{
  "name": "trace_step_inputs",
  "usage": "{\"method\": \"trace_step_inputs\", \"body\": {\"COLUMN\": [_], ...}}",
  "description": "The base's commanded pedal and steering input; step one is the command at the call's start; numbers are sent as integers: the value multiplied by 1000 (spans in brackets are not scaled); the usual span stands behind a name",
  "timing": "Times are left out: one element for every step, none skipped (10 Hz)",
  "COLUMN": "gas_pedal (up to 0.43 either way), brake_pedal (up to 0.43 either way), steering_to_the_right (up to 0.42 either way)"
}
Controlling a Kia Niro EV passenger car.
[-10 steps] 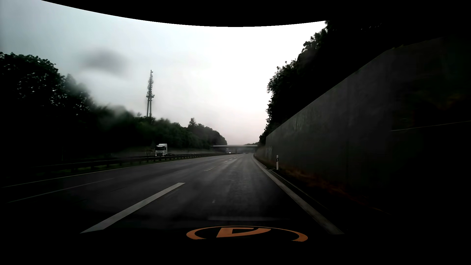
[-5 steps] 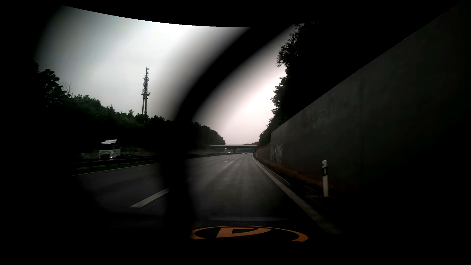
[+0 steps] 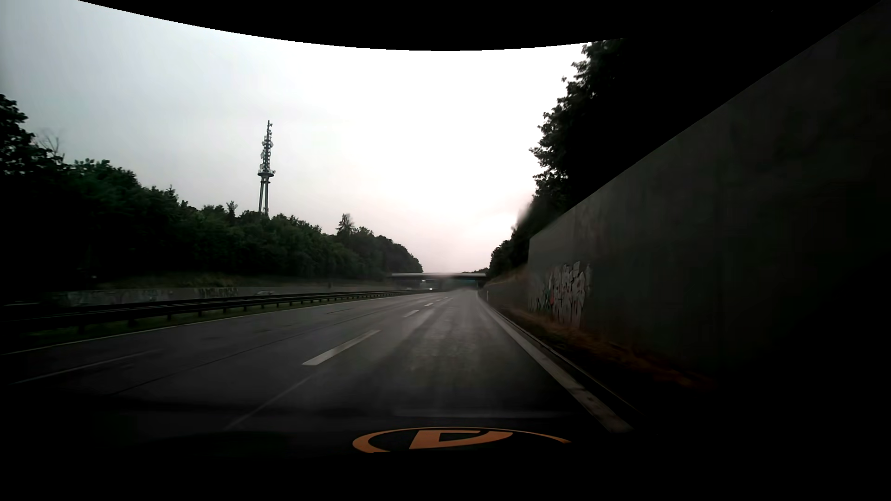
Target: Follow the waypoints while adhering to traffic rules and regulations
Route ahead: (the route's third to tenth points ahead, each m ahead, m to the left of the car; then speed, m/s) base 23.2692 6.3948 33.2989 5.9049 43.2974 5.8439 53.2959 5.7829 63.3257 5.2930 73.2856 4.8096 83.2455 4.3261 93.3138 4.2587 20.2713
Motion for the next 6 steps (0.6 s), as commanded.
{"method": "trace_step_inputs", "body": {"gas_pedal": [150, 150, 150, 150, 150, 150], "brake_pedal": [0, 0, 0, 0, 0, 0], "steering_to_the_right": [3, 3, 3, 3, 2, 2]}}
